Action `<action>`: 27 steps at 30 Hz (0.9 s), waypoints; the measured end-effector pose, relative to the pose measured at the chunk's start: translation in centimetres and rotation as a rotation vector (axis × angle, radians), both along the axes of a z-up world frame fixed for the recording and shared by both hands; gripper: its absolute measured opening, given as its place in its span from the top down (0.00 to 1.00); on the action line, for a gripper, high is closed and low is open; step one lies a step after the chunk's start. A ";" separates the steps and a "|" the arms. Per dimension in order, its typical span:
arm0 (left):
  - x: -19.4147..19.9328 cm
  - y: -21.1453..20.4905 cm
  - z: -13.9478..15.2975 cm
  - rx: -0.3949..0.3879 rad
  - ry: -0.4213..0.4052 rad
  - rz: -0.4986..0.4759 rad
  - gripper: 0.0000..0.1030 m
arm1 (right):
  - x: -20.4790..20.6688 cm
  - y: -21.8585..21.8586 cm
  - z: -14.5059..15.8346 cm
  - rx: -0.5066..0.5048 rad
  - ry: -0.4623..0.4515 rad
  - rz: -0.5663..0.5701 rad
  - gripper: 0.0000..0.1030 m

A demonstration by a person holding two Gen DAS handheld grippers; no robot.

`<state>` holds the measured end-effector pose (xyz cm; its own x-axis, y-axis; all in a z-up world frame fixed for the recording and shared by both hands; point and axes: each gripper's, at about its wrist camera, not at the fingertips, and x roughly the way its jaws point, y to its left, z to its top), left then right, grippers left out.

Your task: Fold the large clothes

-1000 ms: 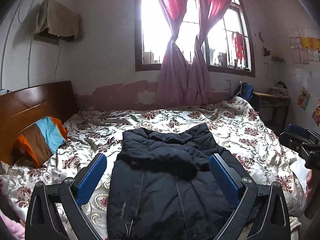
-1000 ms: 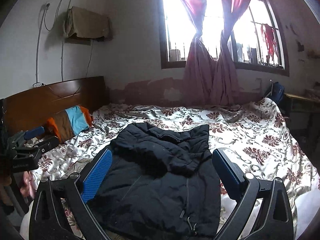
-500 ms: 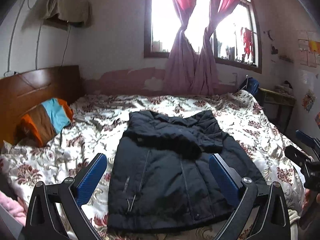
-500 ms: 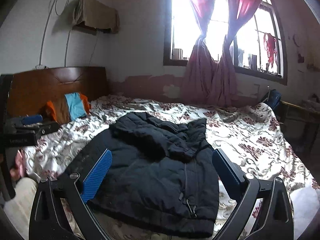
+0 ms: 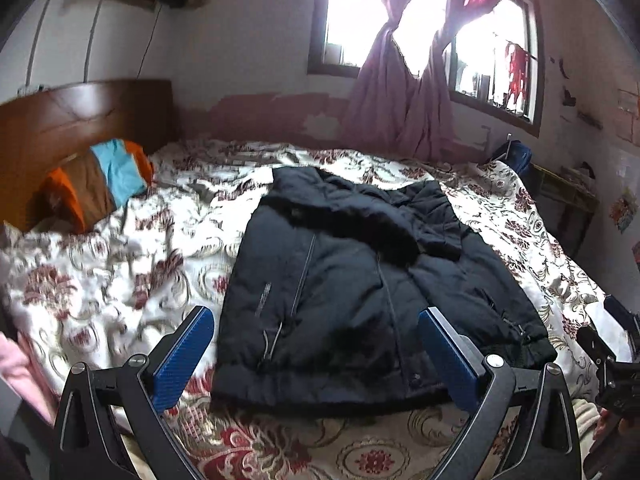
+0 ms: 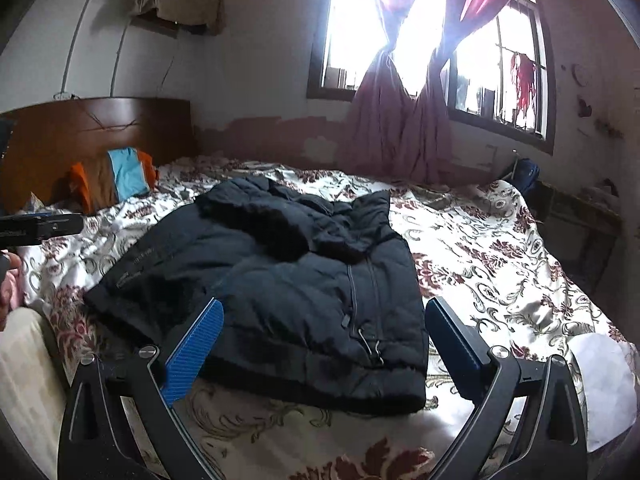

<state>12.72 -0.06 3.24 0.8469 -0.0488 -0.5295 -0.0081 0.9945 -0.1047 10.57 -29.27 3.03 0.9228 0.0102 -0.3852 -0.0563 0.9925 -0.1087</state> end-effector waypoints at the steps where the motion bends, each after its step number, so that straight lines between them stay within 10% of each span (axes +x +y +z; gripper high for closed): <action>1: 0.0 0.2 -0.3 -0.004 0.007 -0.002 0.00 | 0.0 0.0 -0.3 -0.009 0.007 -0.001 0.04; 27: -0.9 0.5 -11.1 0.124 0.411 -0.152 0.00 | 2.7 -1.2 -8.4 -0.088 0.407 -0.044 0.04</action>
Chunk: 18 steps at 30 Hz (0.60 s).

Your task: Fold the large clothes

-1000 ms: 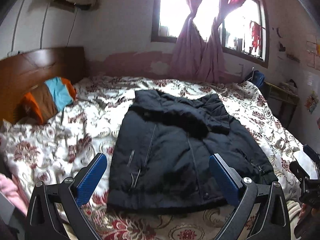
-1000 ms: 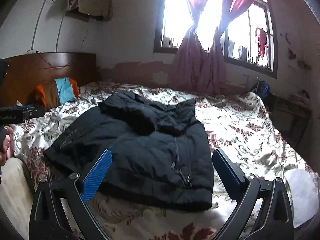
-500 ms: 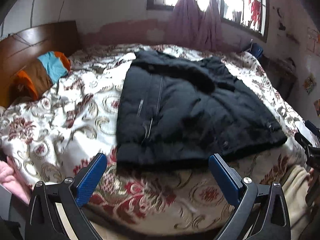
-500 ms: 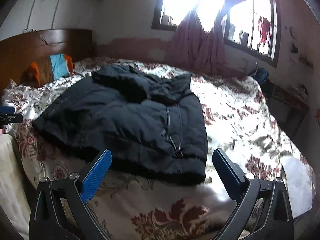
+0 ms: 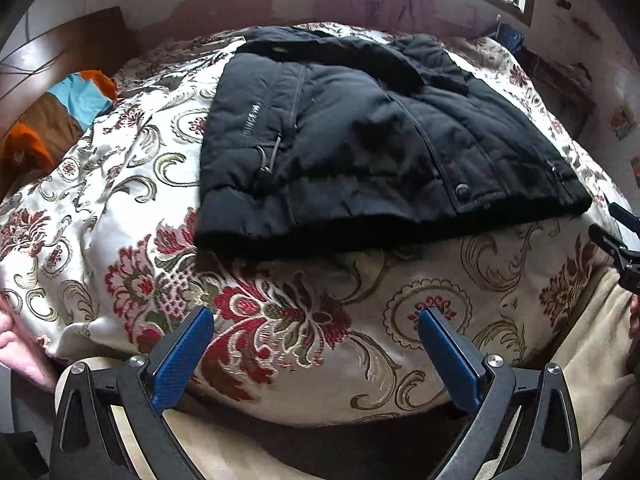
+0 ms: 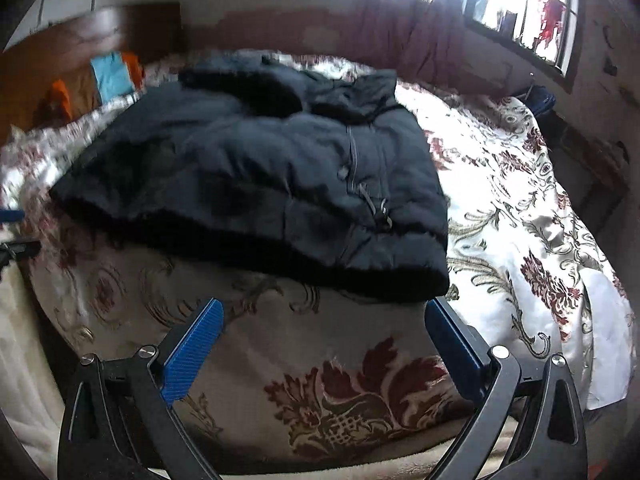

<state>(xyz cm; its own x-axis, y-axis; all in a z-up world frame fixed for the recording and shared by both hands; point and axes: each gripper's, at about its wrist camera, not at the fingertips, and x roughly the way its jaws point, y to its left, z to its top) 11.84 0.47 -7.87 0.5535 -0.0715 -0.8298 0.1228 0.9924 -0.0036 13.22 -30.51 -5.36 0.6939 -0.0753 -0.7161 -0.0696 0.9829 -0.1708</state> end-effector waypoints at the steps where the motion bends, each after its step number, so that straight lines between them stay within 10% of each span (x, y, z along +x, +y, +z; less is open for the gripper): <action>1: 0.1 -0.1 0.0 0.008 0.000 -0.002 0.00 | 0.2 0.1 -0.1 -0.011 0.006 -0.004 0.04; 11: 0.3 -0.3 1.3 0.074 -0.253 0.056 0.00 | 3.7 2.5 -2.9 -0.164 0.066 0.011 0.04; 18: 1.9 -0.5 -0.7 0.099 -0.199 0.046 0.00 | 4.4 3.6 -3.7 -0.289 -0.003 -0.016 0.04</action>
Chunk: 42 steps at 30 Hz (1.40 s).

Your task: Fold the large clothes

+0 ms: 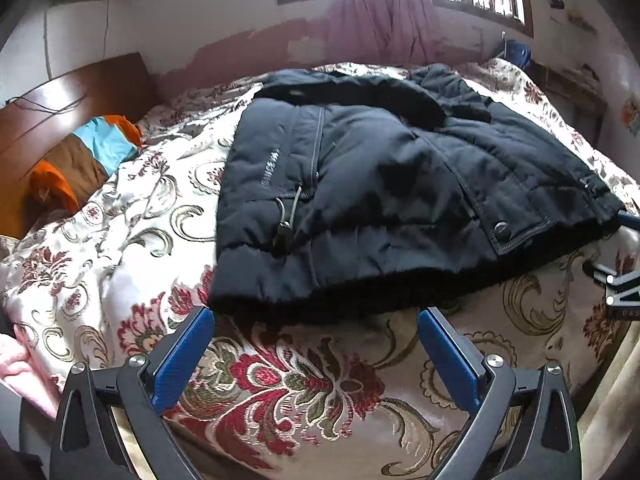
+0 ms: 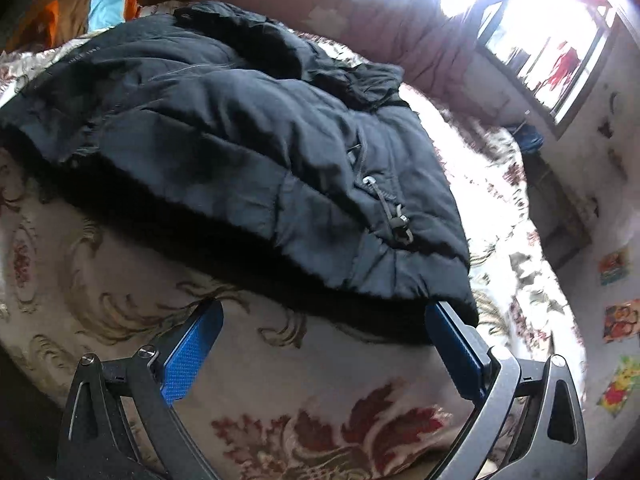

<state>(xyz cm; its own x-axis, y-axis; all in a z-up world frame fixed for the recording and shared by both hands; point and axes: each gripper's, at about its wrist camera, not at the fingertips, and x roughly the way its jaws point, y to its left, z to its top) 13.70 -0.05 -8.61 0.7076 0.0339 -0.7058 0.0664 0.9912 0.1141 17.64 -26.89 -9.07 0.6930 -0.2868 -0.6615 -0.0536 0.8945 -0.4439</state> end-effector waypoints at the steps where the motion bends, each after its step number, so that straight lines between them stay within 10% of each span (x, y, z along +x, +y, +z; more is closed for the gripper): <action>1: 0.1 -0.1 -0.1 0.003 -0.001 -0.002 0.00 | 0.3 0.0 -0.1 -0.011 -0.004 -0.002 0.04; 15: 1.0 -0.6 -1.3 0.005 -0.007 -0.038 0.00 | 0.4 2.0 -0.1 -0.206 -0.198 0.010 0.04; 33: 0.7 -1.5 -1.4 -0.009 -0.015 -0.102 0.00 | -1.6 8.2 -3.3 -0.487 -0.172 0.211 0.04; 42: 0.1 -4.7 -2.4 0.199 -0.068 -0.191 0.00 | 0.4 6.3 -1.8 -0.314 -0.248 0.164 0.05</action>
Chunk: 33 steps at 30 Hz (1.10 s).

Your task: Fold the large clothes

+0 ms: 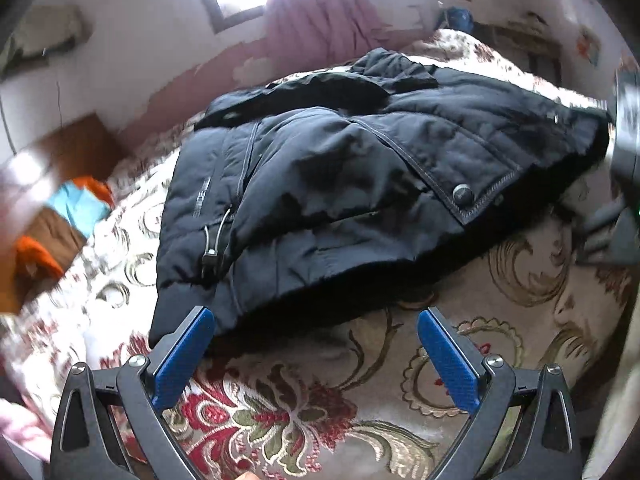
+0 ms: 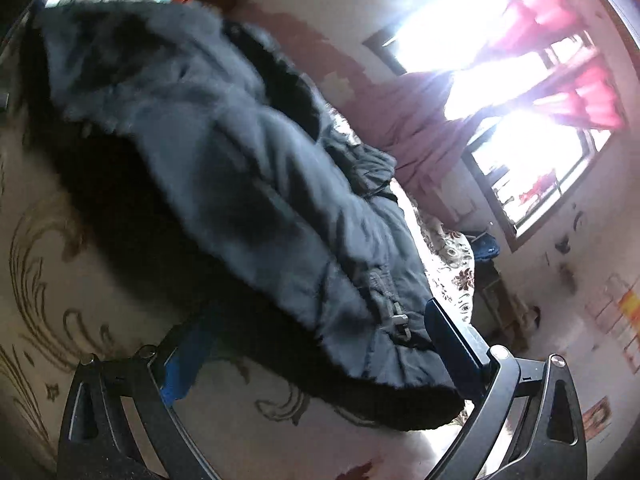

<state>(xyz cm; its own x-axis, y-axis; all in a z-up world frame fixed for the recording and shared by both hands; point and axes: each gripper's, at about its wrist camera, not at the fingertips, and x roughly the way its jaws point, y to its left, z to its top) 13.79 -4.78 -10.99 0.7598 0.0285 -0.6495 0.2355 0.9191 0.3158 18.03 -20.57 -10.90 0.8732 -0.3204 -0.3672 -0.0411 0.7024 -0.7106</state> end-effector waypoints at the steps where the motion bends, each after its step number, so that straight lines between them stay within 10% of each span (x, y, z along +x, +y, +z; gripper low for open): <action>1: 0.0 -0.3 -0.2 0.029 -0.007 -0.004 0.00 | -0.1 -0.3 0.6 0.028 -0.029 -0.001 0.05; 16: 1.5 -1.5 -2.8 0.332 -0.095 0.085 0.00 | 0.0 -3.5 2.2 0.188 -0.110 -0.052 0.11; 33: 3.1 0.7 -2.0 0.329 -0.219 0.177 0.01 | 0.0 -2.9 0.9 0.009 -0.108 -0.090 0.11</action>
<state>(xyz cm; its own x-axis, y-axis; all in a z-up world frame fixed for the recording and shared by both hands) 16.90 -4.03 -12.98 0.8434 0.3495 -0.4080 -0.0221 0.7814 0.6237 18.05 -23.46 -10.00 0.8757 -0.3963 -0.2760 0.0984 0.7060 -0.7014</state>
